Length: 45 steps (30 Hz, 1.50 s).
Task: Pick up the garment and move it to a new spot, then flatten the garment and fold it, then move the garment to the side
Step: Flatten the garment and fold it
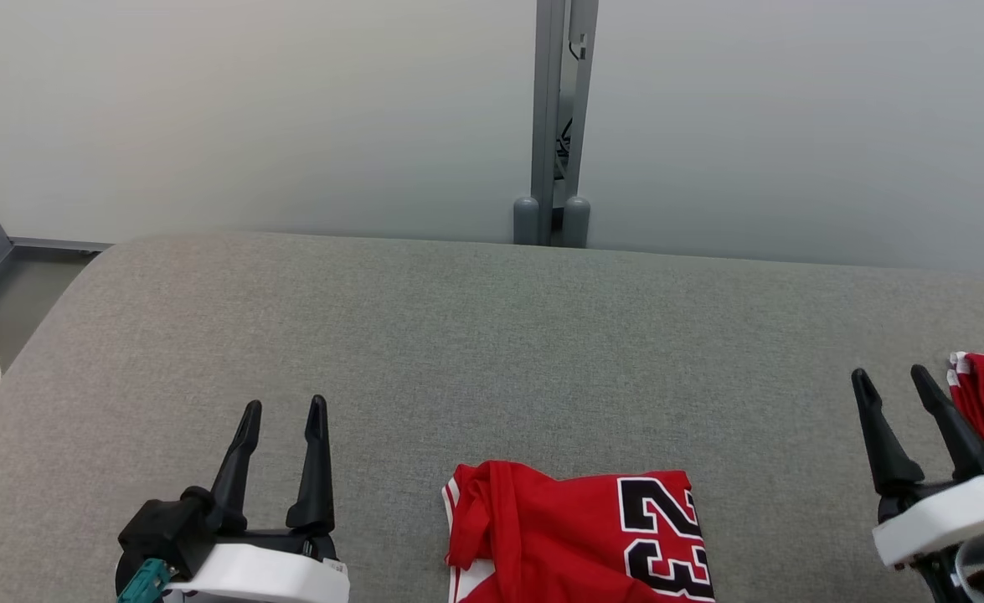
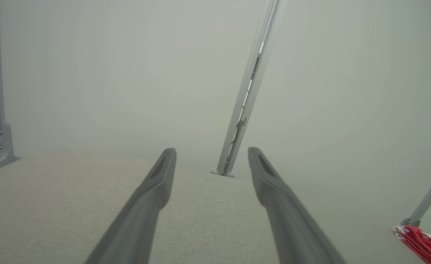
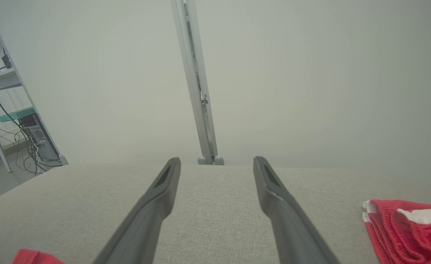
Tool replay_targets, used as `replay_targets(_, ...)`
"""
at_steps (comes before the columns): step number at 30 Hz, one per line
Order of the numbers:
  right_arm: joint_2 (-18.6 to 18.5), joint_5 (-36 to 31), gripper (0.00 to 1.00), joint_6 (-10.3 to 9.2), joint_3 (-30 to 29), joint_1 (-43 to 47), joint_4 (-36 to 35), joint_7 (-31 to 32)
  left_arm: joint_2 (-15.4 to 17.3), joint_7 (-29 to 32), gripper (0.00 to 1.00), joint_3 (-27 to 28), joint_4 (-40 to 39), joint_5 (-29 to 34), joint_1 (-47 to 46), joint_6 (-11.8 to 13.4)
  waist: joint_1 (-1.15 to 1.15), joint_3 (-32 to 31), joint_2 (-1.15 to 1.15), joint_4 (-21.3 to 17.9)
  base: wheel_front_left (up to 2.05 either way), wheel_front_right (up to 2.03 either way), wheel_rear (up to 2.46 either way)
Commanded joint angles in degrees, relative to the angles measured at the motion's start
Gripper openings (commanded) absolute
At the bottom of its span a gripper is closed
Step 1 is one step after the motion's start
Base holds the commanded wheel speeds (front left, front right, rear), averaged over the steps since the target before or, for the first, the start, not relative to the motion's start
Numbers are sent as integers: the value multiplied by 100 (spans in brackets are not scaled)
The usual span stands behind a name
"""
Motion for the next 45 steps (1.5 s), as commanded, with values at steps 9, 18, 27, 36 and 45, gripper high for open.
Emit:
replay_targets(9,743,-1791,100,12,-1068,1161,-827,-21,19,-17,100,-172,141,137,93,1,0,123,0,-132,0,0,0)
replay_targets(18,967,-1893,100,12,-1360,1277,-920,-21,22,-17,100,-121,205,190,116,-35,0,156,0,-112,0,0,0)
replay_targets(27,920,-1845,100,12,-1284,1266,-953,-22,22,-17,100,-192,189,140,60,-39,0,210,0,-73,0,0,0)
replay_targets(36,363,-1446,0,11,-243,1201,-1097,-22,20,-17,100,-263,182,142,-2,24,0,362,0,27,0,0,0)
replay_targets(45,-666,-792,0,9,2142,789,-1298,-19,22,-17,100,-390,172,143,-77,80,0,549,0,199,0,0,0)
